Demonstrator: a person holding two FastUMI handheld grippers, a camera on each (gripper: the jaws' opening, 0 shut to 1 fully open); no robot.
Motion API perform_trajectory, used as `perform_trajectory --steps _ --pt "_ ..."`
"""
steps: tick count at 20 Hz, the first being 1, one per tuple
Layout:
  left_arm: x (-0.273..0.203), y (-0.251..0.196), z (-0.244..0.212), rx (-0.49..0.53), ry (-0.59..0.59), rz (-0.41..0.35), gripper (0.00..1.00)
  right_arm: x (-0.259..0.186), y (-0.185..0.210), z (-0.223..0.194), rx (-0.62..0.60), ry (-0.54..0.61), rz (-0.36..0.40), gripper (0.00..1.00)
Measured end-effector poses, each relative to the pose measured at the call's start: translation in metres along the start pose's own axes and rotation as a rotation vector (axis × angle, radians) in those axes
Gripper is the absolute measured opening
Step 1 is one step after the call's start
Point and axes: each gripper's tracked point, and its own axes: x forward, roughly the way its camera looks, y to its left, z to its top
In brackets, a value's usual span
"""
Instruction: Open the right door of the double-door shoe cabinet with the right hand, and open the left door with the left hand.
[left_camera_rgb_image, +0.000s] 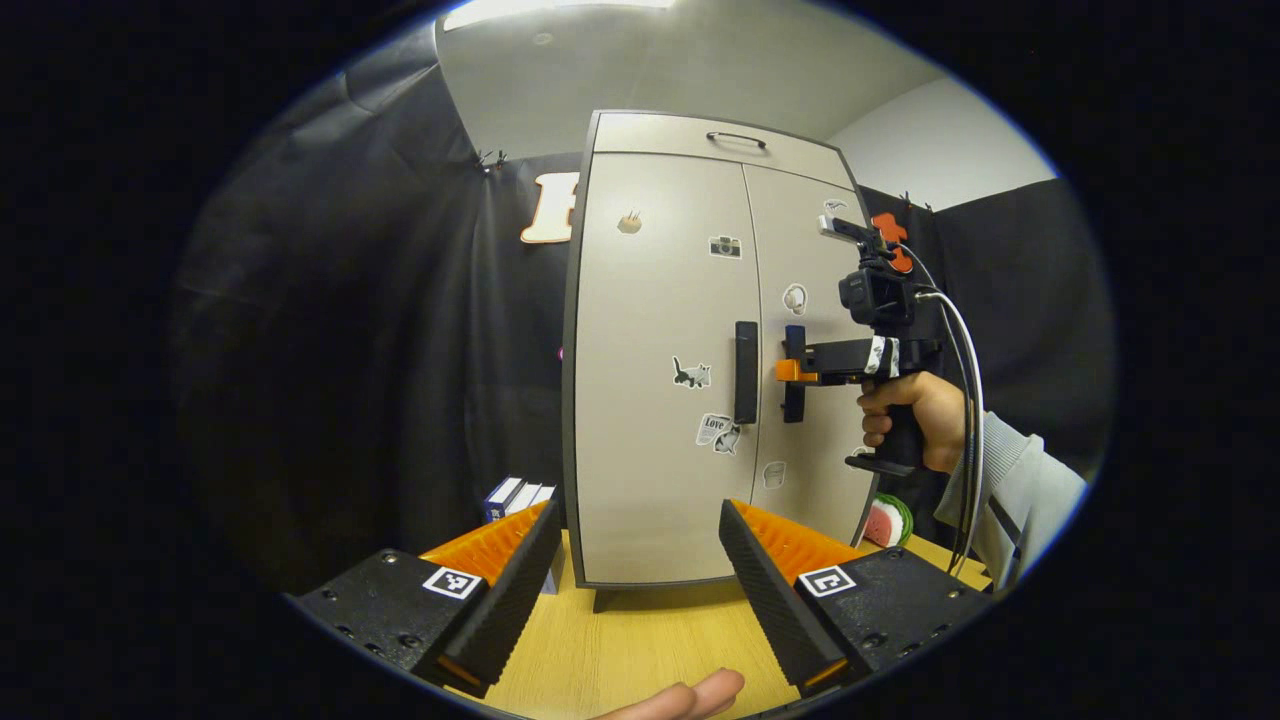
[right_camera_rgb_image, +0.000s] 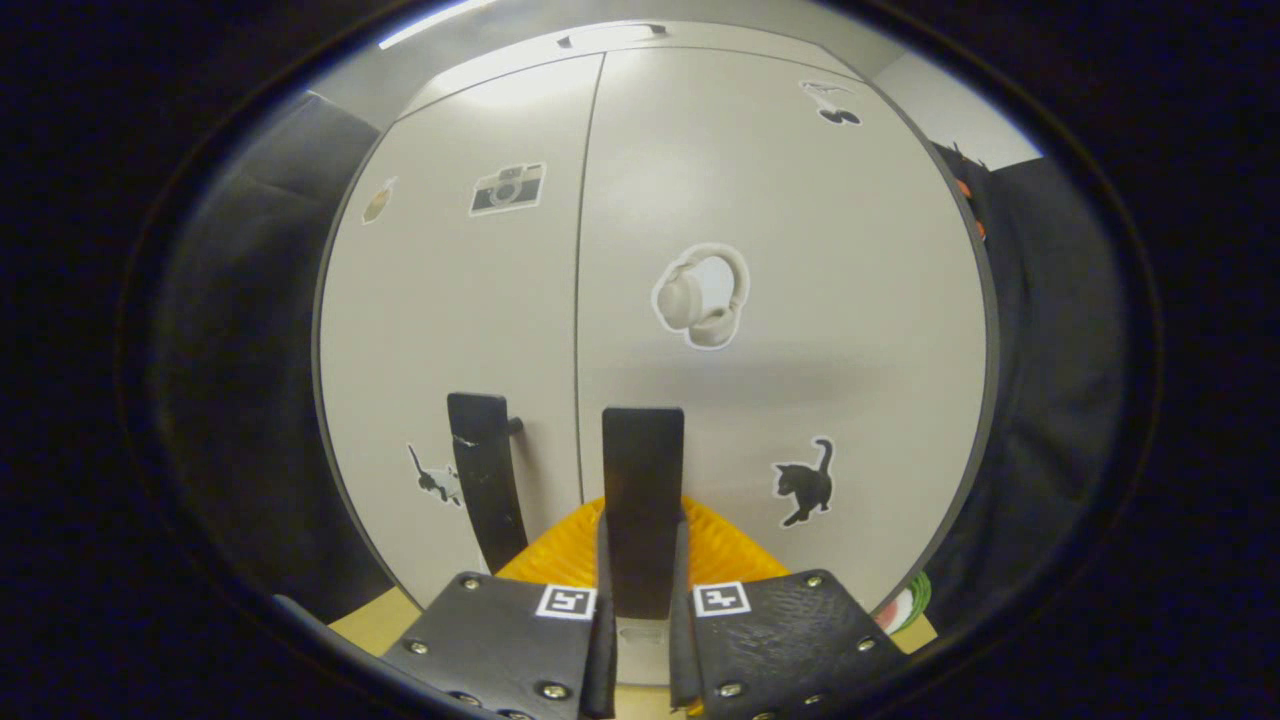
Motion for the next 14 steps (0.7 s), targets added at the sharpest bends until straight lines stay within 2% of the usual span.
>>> perform_trajectory --steps 14 --pt "-0.037 0.005 0.000 -0.040 0.003 0.030 0.99 -0.054 -0.014 -0.004 0.018 0.013 0.044 0.21"
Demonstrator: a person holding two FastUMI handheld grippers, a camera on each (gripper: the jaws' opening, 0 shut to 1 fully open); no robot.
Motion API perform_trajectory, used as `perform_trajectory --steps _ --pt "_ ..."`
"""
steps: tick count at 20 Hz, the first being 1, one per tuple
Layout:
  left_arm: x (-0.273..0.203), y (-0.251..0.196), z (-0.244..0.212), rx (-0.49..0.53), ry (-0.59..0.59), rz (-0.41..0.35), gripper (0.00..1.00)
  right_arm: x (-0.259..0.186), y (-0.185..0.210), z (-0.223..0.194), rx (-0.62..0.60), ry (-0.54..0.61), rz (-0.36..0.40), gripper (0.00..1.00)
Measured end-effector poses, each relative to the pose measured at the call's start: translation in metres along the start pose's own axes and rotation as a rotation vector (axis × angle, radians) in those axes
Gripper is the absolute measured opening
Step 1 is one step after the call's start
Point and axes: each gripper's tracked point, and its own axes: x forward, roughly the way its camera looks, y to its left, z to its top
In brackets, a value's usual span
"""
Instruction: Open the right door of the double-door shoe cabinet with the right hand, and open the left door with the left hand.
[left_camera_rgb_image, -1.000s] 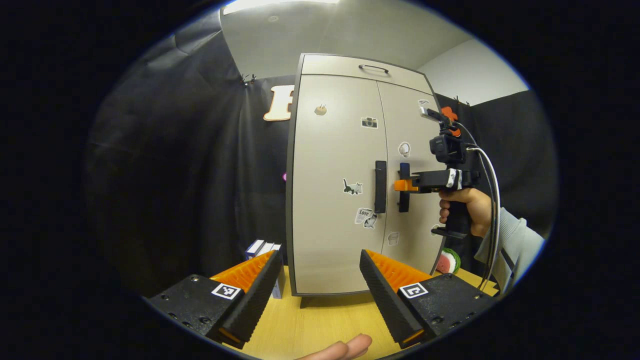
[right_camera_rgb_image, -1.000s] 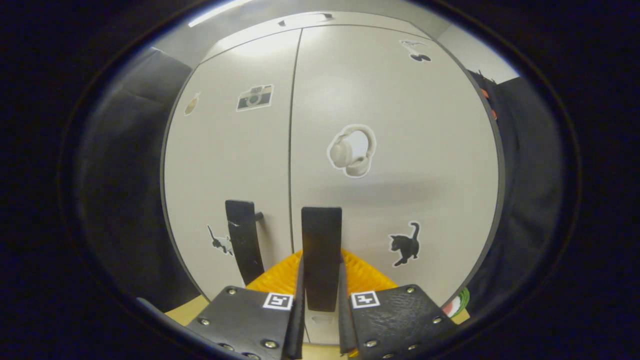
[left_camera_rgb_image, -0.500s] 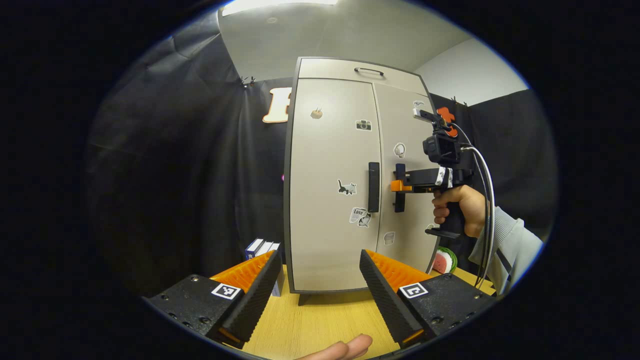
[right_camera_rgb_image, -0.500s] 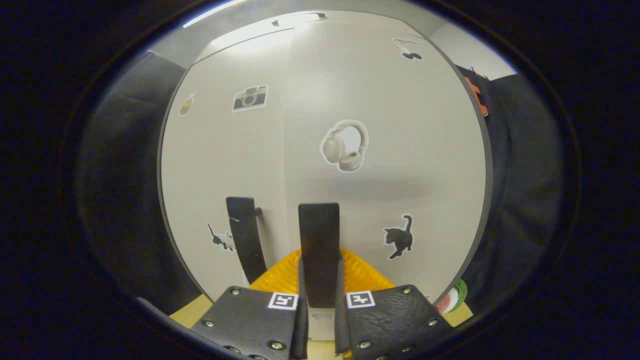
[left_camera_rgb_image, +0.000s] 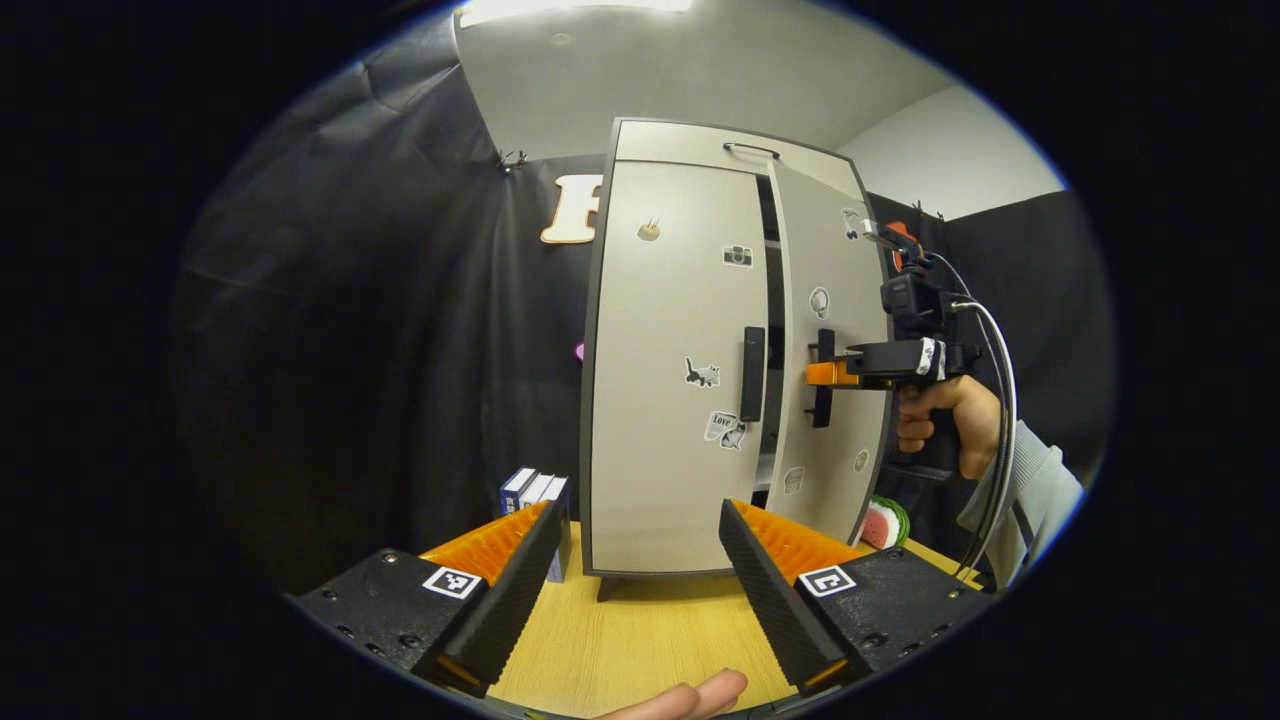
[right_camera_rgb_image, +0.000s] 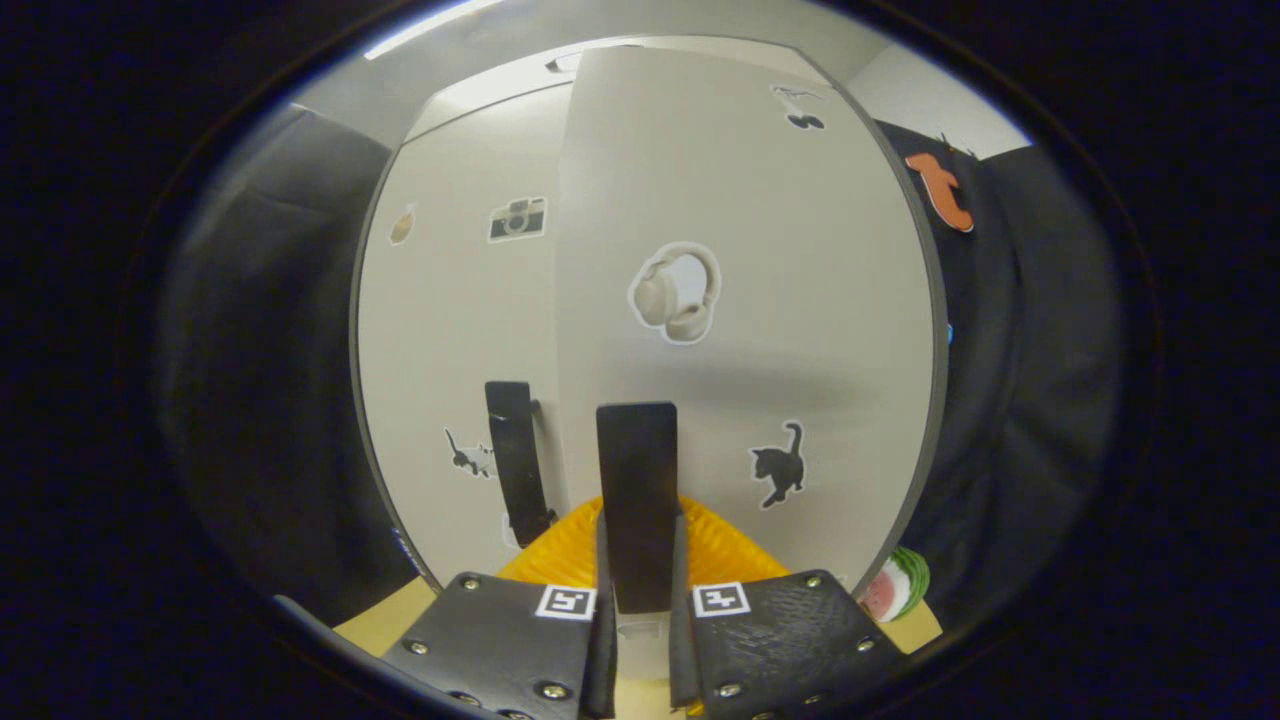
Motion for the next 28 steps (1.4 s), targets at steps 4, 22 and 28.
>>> perform_trajectory --steps 4,22,28 --pt "-0.013 -0.005 -0.002 0.010 -0.010 -0.012 0.99 -0.014 -0.005 -0.001 -0.003 0.012 -0.009 0.21" --pt "-0.021 -0.036 -0.006 -0.004 -0.006 -0.042 0.99 -0.082 -0.047 -0.003 -0.024 0.027 0.015 0.21" --pt "-0.020 -0.052 -0.009 0.004 0.000 -0.066 0.99 -0.096 -0.062 -0.003 -0.006 0.023 0.027 0.21"
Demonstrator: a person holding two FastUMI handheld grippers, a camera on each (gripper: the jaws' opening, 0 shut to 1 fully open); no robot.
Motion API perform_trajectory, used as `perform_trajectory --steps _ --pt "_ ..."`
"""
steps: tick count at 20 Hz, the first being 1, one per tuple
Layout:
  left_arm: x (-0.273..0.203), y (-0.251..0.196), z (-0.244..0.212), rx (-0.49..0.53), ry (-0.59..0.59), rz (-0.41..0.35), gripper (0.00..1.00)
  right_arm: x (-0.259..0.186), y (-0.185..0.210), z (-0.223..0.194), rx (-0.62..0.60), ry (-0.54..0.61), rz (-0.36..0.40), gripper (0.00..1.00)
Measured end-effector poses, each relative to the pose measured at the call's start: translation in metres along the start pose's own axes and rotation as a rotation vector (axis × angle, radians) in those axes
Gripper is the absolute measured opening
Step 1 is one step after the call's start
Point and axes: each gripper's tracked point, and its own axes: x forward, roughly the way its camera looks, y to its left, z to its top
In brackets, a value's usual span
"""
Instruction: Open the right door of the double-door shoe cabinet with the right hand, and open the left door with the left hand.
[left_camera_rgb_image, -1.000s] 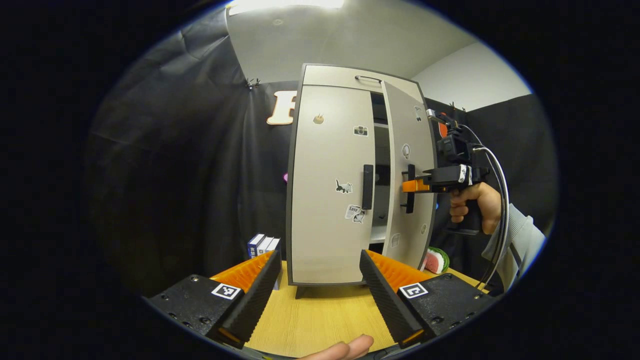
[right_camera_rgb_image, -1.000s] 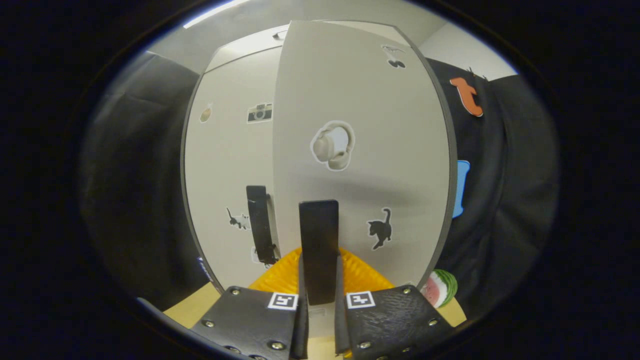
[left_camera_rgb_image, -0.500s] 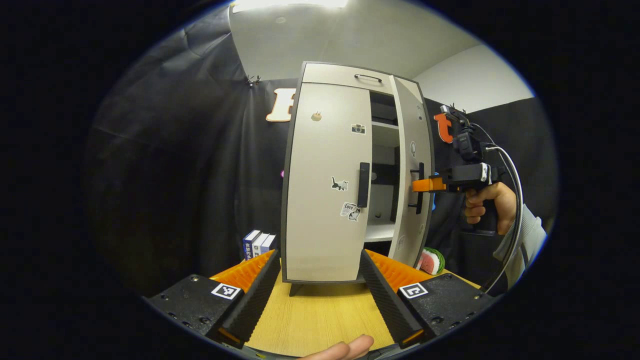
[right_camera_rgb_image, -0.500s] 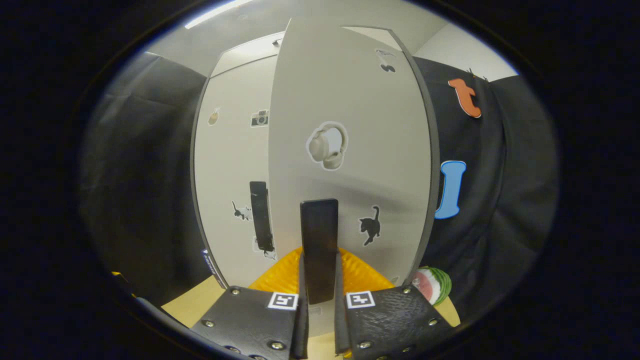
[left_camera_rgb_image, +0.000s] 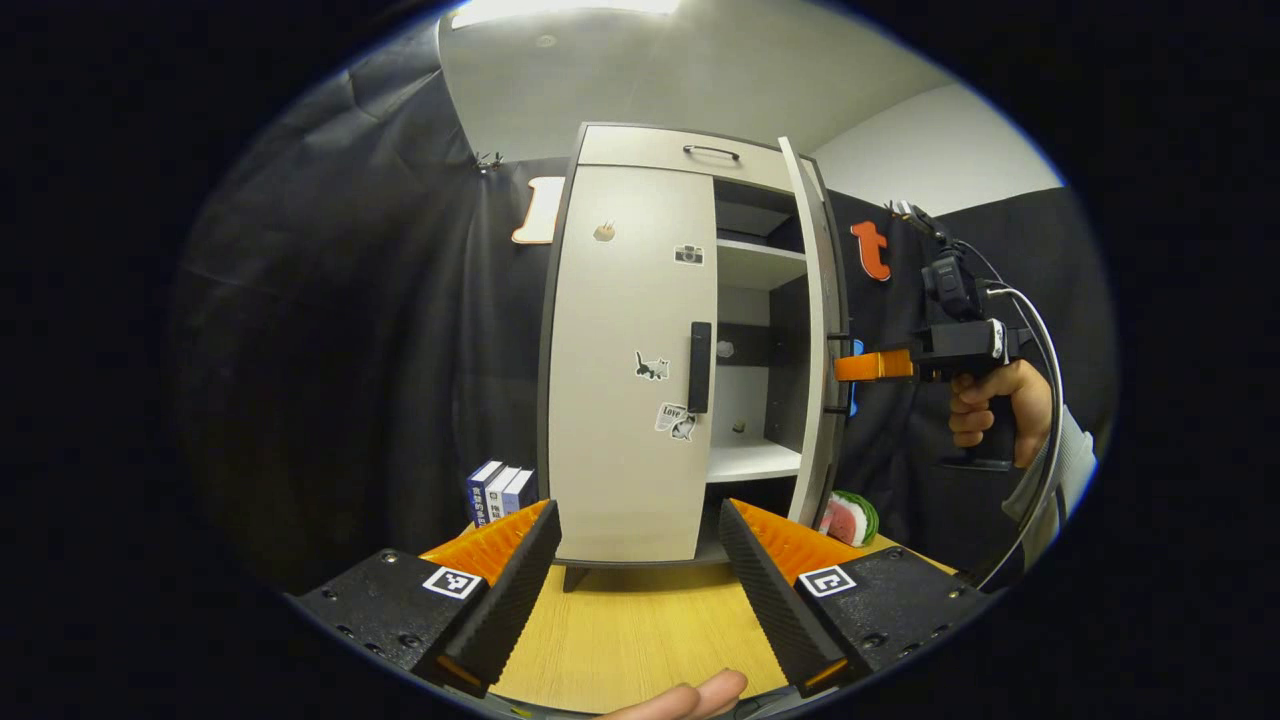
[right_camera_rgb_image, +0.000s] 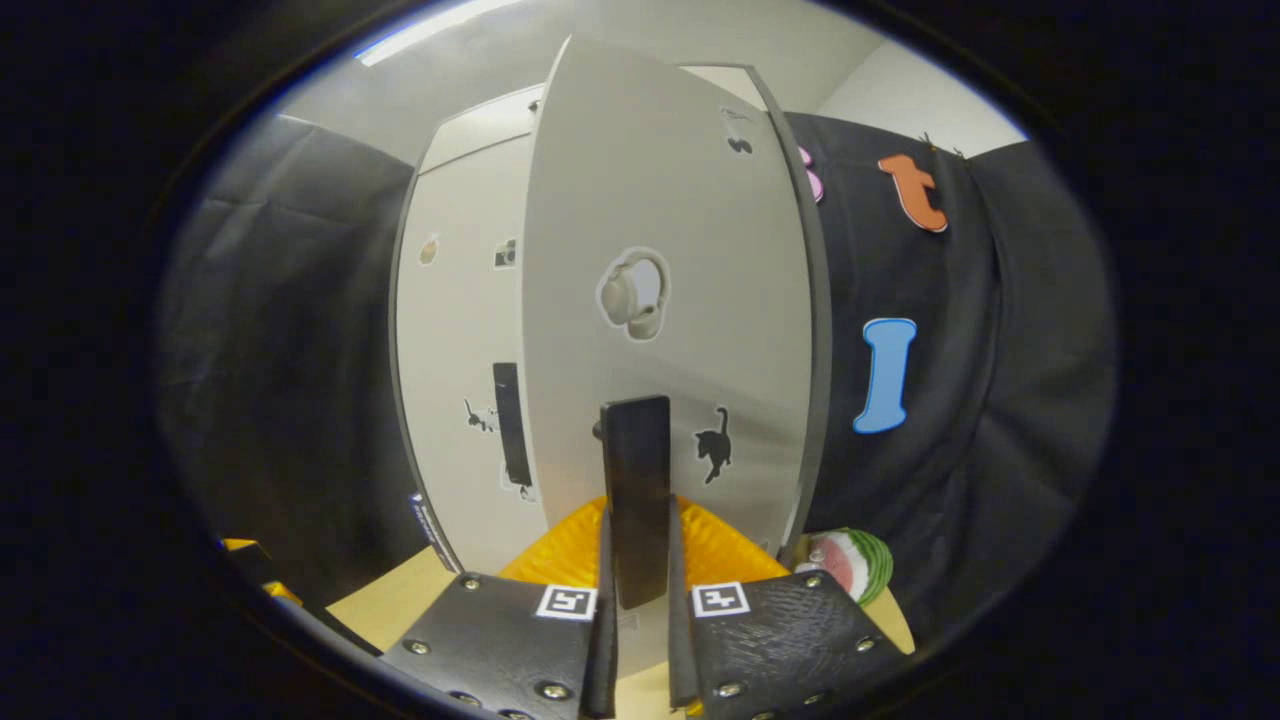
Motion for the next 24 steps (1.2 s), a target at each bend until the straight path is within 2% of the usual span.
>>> perform_trajectory --steps 13,18,22,23,24 --pt "0.020 -0.005 -0.011 -0.004 0.018 0.007 0.99 -0.033 -0.047 -0.009 -0.005 -0.017 -0.029 0.20" --pt "0.034 -0.016 -0.011 -0.005 0.014 -0.020 0.99 -0.041 -0.075 -0.019 0.009 0.004 -0.026 0.19" --pt "0.049 -0.024 -0.018 -0.003 0.035 -0.034 0.99 -0.043 -0.112 -0.011 0.023 -0.021 -0.071 0.19" --pt "0.053 -0.025 -0.020 -0.002 0.042 -0.036 0.99 -0.012 -0.140 -0.021 0.021 -0.029 -0.143 0.19" --pt "0.056 -0.025 -0.022 -0.001 0.047 -0.036 0.99 0.031 -0.166 -0.025 0.005 -0.036 -0.172 0.05"
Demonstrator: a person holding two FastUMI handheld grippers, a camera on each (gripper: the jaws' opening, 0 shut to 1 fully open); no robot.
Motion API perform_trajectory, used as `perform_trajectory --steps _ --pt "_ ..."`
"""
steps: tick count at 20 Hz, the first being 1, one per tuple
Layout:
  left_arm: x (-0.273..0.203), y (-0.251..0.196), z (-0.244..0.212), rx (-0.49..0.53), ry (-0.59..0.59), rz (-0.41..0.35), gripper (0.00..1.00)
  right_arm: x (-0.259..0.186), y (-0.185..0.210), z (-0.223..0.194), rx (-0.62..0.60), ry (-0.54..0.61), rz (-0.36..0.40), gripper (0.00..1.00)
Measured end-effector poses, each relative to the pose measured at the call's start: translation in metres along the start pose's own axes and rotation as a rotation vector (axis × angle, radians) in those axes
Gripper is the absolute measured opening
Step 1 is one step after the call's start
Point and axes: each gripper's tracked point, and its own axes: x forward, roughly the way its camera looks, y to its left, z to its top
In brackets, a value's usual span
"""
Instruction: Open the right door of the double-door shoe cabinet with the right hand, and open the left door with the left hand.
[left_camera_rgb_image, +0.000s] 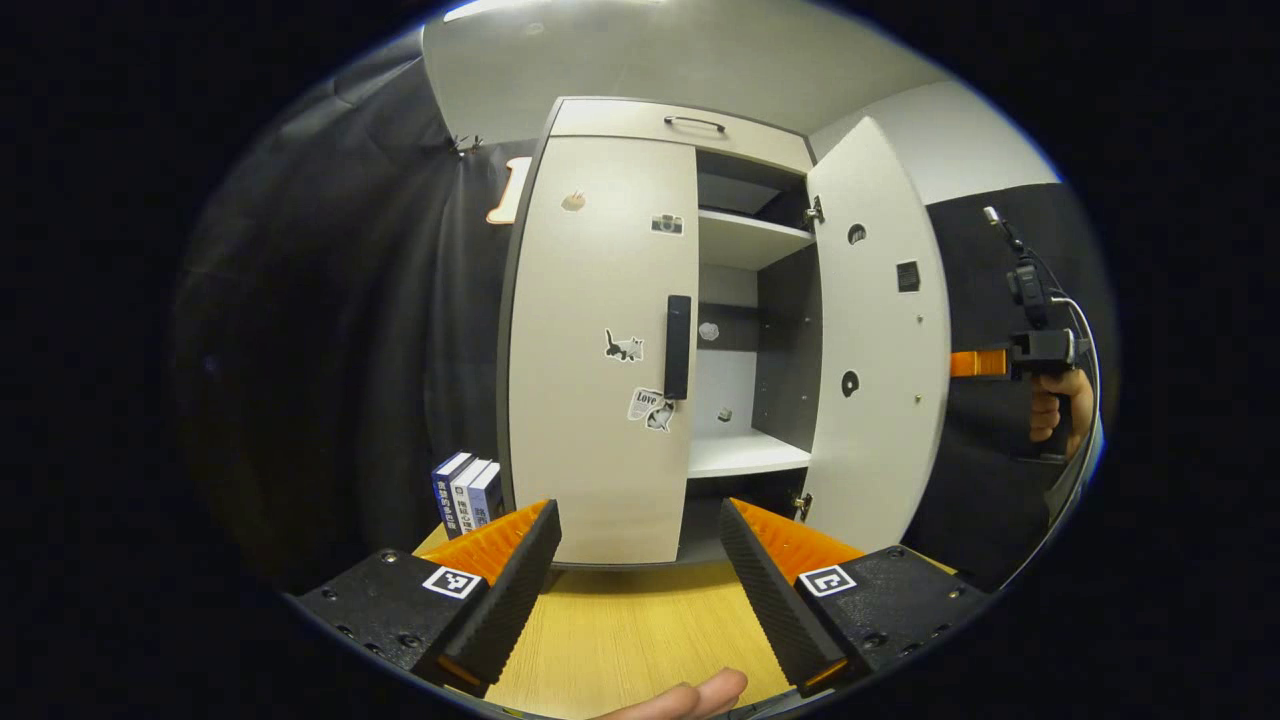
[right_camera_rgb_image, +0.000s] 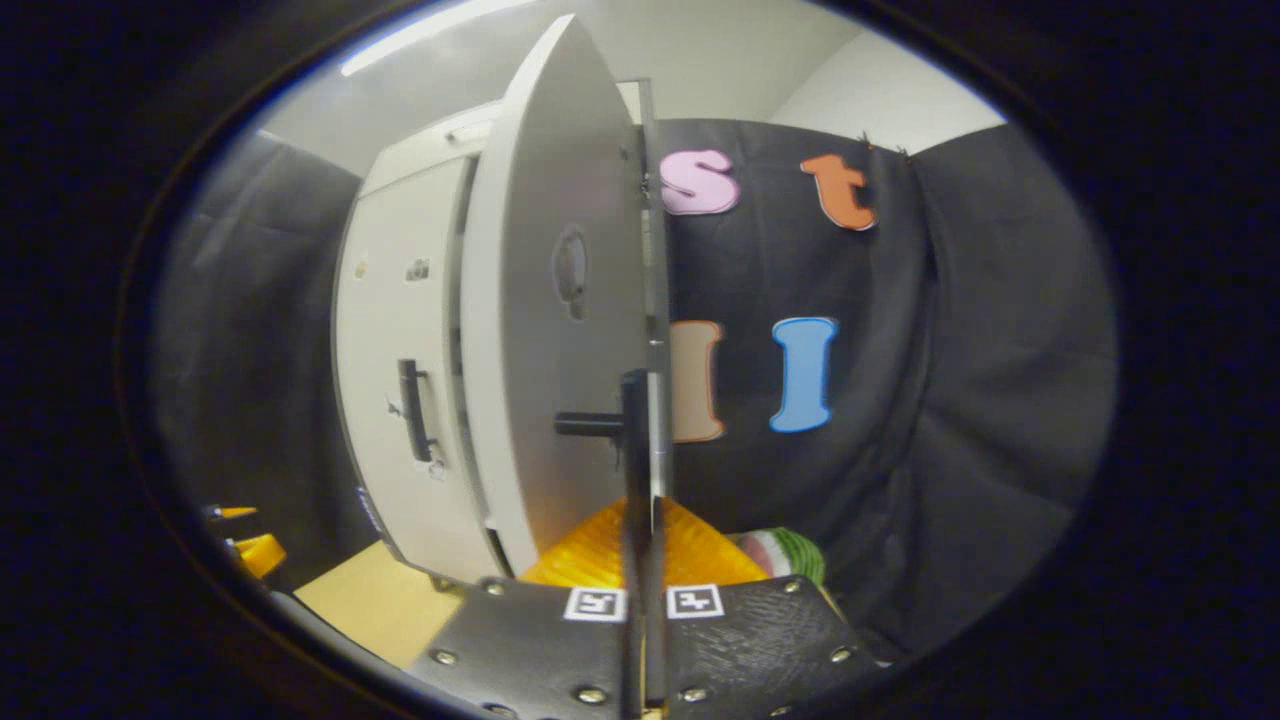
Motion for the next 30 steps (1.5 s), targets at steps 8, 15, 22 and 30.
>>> perform_trajectory --steps 8,15,22,30 --pt "0.021 -0.008 -0.002 0.017 0.024 0.017 0.99 -0.054 -0.016 0.016 0.049 -0.012 0.091 0.01" --pt "0.042 -0.033 0.009 0.016 0.025 -0.027 1.00 -0.059 -0.012 0.016 0.064 -0.019 0.090 0.01" --pt "0.094 -0.037 0.028 -0.003 0.027 -0.012 1.00 -0.091 -0.034 0.010 -0.001 -0.093 -0.007 0.67" --pt "0.173 -0.020 0.063 -0.027 0.017 0.027 1.00 -0.161 -0.041 -0.019 0.059 -0.144 -0.038 0.96"
